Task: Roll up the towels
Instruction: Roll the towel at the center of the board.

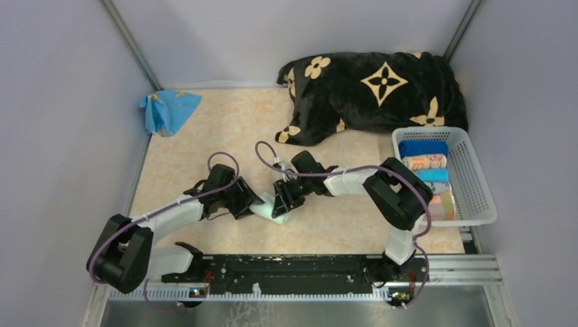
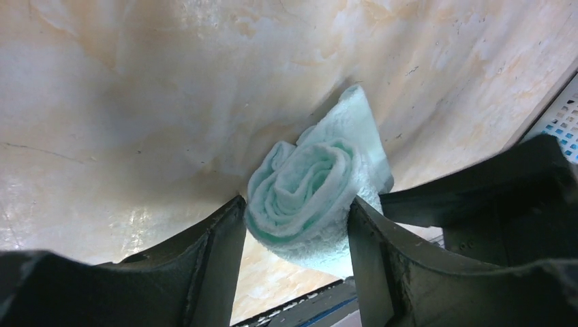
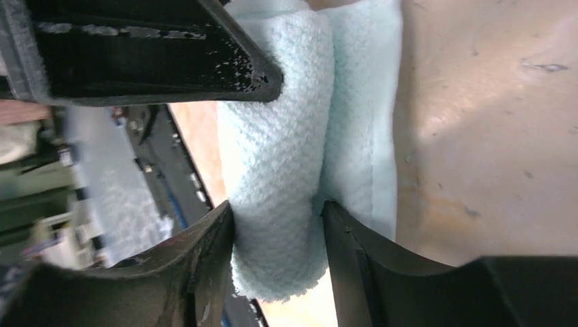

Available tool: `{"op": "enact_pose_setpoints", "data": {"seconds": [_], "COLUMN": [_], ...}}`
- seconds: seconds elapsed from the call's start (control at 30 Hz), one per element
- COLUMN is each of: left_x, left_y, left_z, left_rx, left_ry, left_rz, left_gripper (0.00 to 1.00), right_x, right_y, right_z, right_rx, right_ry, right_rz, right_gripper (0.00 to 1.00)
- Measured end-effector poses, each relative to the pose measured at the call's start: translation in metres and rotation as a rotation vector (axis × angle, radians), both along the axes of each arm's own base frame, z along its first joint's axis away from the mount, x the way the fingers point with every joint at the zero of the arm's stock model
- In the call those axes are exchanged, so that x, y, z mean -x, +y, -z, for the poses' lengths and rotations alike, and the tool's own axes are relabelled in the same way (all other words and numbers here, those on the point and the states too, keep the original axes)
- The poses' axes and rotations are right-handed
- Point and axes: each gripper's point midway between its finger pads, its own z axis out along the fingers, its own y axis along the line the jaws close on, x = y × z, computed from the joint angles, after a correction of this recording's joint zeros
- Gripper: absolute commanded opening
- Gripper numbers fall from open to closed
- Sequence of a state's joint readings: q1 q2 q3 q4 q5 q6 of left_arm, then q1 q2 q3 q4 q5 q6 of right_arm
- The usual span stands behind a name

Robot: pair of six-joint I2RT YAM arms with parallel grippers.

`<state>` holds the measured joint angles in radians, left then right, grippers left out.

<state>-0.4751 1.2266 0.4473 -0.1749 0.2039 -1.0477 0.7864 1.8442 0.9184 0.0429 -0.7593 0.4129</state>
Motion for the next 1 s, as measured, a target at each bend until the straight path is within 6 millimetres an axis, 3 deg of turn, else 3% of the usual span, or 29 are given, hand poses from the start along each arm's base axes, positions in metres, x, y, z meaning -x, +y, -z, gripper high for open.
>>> {"op": "enact_pose_setpoints", "data": {"seconds": [0.23, 0.37, 0.53, 0.67, 0.87, 1.0], "left_x": [-0.003, -0.003, -0.004, -0.004, -0.005, -0.006], "left_y": [-0.004, -0.005, -0.005, -0.006, -0.007, -0.008], "left_z": [0.001, 0.002, 0.002, 0.001, -0.001, -0.003], "left_rx": [0.008, 0.009, 0.011, 0.012, 0.016, 0.020], "left_ry": [0.011, 0.019, 0.021, 0.022, 0.018, 0.012], "left_rz": [0.000, 0.003, 0.005, 0.006, 0.007, 0.009], "left_gripper": [0.62, 0.62, 0.62, 0.63, 0.70, 0.74], "right_x": [-0.006, -0.001, 0.013, 0.012, -0.001, -0.009], "right_y": [-0.012, -0.001, 0.008, 0.012, 0.005, 0.006], "right_z": [-0.021, -0.037, -0.042, -0.029, 0.008, 0.010], "right_rx": [0.211, 0.281, 0.348, 0.407, 0.539, 0.547], "right_ry": [-0.399, -0.650, -0.883, -0.970, -1.018, -1.029], "right_rz": [0.035, -0.023, -0.130, -0.188, -0.243, -0.229], "right_gripper": [0.64, 0.65, 0.65, 0.63, 0.58, 0.52]}}
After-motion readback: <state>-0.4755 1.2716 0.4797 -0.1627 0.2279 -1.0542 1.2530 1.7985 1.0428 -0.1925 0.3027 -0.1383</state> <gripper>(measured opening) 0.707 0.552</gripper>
